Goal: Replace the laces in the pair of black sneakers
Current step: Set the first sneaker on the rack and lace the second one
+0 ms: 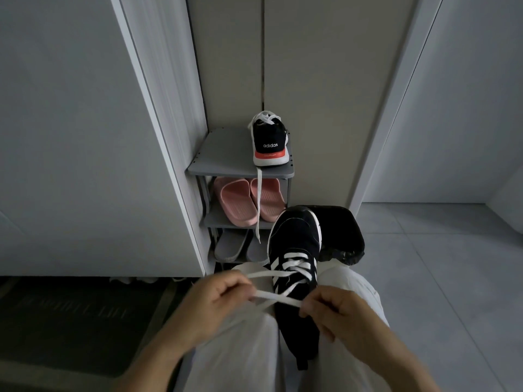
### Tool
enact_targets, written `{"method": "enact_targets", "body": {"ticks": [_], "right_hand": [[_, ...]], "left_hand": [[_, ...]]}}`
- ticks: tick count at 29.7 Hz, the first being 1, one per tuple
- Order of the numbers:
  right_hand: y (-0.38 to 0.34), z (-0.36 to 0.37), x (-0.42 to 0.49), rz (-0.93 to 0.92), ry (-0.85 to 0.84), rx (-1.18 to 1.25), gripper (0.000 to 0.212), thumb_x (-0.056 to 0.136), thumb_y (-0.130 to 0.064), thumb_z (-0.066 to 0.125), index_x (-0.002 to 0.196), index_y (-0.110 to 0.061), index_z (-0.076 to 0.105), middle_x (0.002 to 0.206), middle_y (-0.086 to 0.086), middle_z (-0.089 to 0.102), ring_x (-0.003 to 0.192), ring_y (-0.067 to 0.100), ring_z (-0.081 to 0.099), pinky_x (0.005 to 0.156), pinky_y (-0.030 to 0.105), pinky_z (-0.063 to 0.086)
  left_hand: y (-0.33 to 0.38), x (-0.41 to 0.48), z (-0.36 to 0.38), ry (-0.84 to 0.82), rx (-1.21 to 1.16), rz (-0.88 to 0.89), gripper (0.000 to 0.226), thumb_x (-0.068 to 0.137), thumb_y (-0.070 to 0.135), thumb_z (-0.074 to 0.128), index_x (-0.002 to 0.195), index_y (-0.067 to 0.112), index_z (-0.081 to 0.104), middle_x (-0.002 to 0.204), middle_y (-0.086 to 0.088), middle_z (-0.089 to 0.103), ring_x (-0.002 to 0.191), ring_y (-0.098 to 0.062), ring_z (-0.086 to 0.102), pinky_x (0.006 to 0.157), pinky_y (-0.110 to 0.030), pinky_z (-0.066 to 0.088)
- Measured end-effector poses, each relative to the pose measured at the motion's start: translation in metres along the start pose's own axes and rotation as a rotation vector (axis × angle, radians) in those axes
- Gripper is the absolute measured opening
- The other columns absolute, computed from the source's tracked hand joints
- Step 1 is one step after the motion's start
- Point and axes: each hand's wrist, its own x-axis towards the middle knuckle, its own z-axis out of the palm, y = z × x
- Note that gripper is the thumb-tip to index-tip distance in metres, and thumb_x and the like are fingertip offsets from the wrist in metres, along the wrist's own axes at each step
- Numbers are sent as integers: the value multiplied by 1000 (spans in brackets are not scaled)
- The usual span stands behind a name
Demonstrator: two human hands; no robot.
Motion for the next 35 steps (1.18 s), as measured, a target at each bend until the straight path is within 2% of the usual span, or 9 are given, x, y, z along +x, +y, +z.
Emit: {"method": "enact_targets", "body": {"ticks": [4, 7, 9, 11, 13, 18, 24, 31, 35], "right_hand": [[8, -2, 4, 25, 63, 51, 20, 92, -13, 54, 76, -13, 67, 48, -8, 53, 46, 4, 45, 52, 15, 38], [3, 17, 13, 0, 12, -35, 19, 91, -18, 57, 74, -22, 64, 55, -10, 60, 51, 4, 50, 55, 19, 42], [-2, 28, 18, -40, -4, -115, 21, 89, -23, 60, 69, -29, 60, 58, -8, 62, 51, 3, 51, 56, 20, 43], [-4, 32, 23, -59, 39, -143, 20, 88, -25, 62, 68, -28, 60, 61, -2, 64, 49, 3, 51, 54, 20, 43], [-5, 30, 26, -33, 78, -108, 21, 86, -27, 64, 66, -26, 61, 61, 3, 65, 46, 3, 51, 51, 18, 42], [0, 28, 29, 46, 120, 16, 18, 83, -24, 69, 66, -20, 63, 53, -5, 63, 43, 6, 50, 44, 14, 37], [3, 32, 32, 41, 65, -17, 12, 85, -25, 66, 74, -21, 66, 66, 0, 69, 52, 3, 58, 54, 14, 44], [18, 33, 33, 72, 341, -67, 14, 85, -20, 66, 85, -30, 56, 64, -1, 66, 48, 6, 58, 57, 26, 52], [14, 39, 35, 41, 269, -63, 21, 92, -17, 55, 83, -36, 56, 61, 1, 66, 41, 6, 52, 51, 18, 45]], "left_hand": [[-12, -5, -31, -61, 147, -99, 22, 78, 48, 51, 79, 31, 65, 73, 10, 64, 66, -7, 59, 62, -18, 47], [-7, -4, -14, -196, 158, -102, 19, 84, 36, 58, 103, 38, 58, 95, 18, 62, 89, 4, 59, 74, -12, 48], [-1, -1, 9, -243, 25, -62, 23, 86, 26, 61, 108, 31, 58, 100, 10, 65, 93, -1, 62, 80, -16, 50], [2, 2, 26, -215, -231, -151, 20, 86, 10, 61, 106, 14, 61, 94, -3, 69, 90, -15, 68, 81, -26, 55], [1, 5, 31, -156, -367, -220, 16, 84, 5, 62, 100, 8, 62, 90, -7, 70, 88, -22, 67, 79, -26, 54], [-4, 9, 29, -118, -250, -180, 5, 85, 14, 64, 81, 16, 61, 84, 5, 58, 75, 0, 58, 69, -12, 45], [-2, 13, 31, -112, -326, -265, 17, 89, 13, 59, 72, 17, 60, 59, 5, 52, 49, -4, 44, 52, -17, 36], [-3, 20, 35, 139, -389, -300, 15, 82, 13, 67, 70, 21, 71, 64, 11, 69, 61, 5, 61, 58, -5, 43], [-9, 26, 43, 193, -330, -300, 15, 83, 13, 66, 72, 21, 72, 66, 11, 70, 63, 5, 62, 60, -5, 42]]}}
